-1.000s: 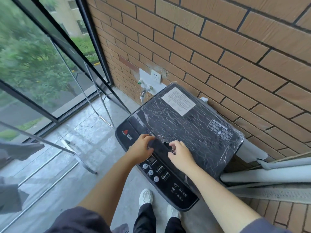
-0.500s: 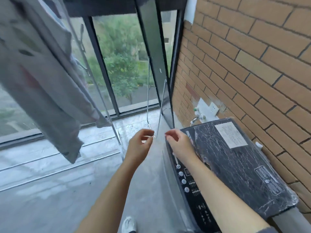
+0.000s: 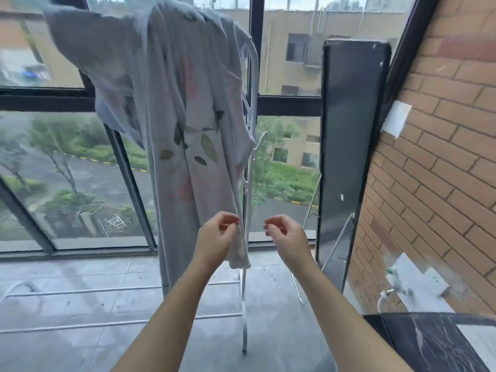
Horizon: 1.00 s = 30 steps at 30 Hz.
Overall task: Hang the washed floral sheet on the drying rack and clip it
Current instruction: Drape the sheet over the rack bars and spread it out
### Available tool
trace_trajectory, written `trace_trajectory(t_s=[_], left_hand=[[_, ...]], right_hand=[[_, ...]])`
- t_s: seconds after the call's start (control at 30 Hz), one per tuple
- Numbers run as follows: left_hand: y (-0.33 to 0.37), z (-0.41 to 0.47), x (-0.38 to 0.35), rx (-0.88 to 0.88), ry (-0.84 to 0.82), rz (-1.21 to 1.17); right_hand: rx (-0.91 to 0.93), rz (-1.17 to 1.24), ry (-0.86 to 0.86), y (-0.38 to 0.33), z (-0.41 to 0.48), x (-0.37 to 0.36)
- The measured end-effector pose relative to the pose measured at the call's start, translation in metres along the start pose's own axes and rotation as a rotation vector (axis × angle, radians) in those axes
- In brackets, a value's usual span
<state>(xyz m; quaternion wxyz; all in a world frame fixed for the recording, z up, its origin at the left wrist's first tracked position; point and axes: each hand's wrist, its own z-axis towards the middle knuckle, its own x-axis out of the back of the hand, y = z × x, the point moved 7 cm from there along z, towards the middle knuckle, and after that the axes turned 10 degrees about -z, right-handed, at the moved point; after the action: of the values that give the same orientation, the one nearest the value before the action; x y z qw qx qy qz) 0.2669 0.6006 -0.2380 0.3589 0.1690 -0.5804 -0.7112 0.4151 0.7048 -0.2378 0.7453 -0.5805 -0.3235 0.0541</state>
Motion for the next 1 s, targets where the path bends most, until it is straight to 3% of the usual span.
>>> trace_trajectory(t_s=[0.37,0.73,1.0], left_hand=[[0.048,0.122,0.049,-0.255,0.158,0.223],[0.148,0.226,0.119,-0.585,0.418,0.470],[0.172,0.291,0.212,-0.522,0.721,0.378]], right_hand=[[0.277,-0.053,-0.001,-0.083,0.136,-0.029],[0.750,-0.120,0.135,-0.251,0.231,-0.022],[0.876,-0.391,0.363,-0.326,0.259,-0.044]])
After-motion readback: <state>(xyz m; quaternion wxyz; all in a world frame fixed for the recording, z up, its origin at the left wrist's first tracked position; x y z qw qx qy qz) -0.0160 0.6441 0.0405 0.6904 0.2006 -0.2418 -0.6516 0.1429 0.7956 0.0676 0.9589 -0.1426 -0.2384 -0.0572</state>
